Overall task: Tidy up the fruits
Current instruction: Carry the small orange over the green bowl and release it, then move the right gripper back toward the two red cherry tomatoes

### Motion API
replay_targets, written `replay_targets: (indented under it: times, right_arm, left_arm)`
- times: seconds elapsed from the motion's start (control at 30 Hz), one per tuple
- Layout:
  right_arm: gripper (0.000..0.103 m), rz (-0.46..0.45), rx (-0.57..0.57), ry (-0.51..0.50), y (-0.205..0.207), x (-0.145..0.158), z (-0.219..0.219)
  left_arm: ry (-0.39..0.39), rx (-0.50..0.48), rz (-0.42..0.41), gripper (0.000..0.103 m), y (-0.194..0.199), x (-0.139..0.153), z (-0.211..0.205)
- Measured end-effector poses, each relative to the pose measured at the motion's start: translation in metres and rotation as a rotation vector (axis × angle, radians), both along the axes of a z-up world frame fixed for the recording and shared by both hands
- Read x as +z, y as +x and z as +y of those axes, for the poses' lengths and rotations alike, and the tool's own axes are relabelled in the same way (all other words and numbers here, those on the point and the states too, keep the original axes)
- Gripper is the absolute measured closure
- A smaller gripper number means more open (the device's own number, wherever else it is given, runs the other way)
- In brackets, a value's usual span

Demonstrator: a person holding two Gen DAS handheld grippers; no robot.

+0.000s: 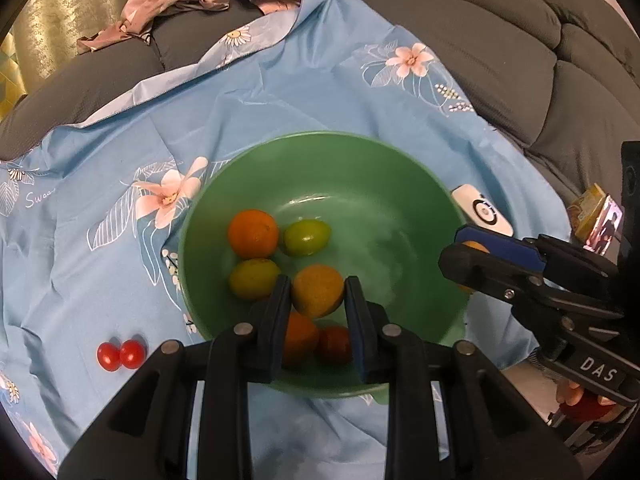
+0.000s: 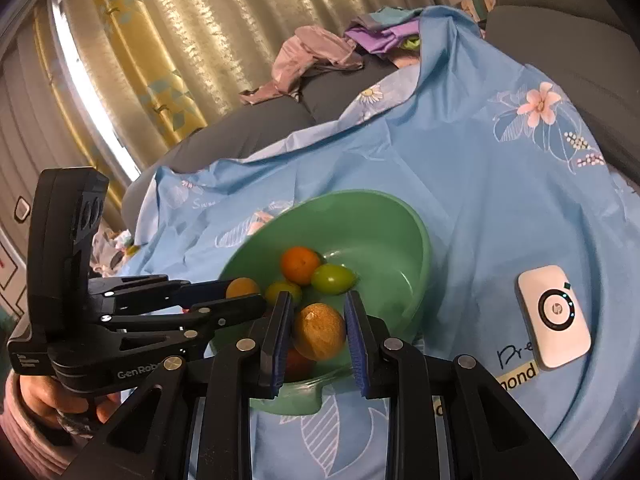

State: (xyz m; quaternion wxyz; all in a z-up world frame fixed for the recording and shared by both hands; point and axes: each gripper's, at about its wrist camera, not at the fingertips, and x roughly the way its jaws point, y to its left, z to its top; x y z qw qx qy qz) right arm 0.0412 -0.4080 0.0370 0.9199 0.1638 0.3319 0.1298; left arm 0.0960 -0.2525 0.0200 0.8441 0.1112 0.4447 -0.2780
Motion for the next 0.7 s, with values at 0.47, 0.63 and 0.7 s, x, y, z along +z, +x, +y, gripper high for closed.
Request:
replay_targets:
  times: [0.47, 0.63, 0.7]
  right_arm:
    - [0.075, 0.042, 0.012, -0.022, 0.011, -0.013, 0.002]
    - [0.075, 0.047, 0.011, -0.036, 0.010, -0.013, 0.005]
    - [0.075, 0.051, 0.005, -0.040, 0.010, -0.013, 0.005]
  left_arm:
    - [0.052, 0.021, 0.034, 0.076, 0.013, -0.024, -0.002]
    - [0.056, 0.028, 0.042, 0.077, 0.015, -0.026, -0.001]
    - [0.054, 0.030, 0.042, 0.072, 0.014, -0.026, 0.000]
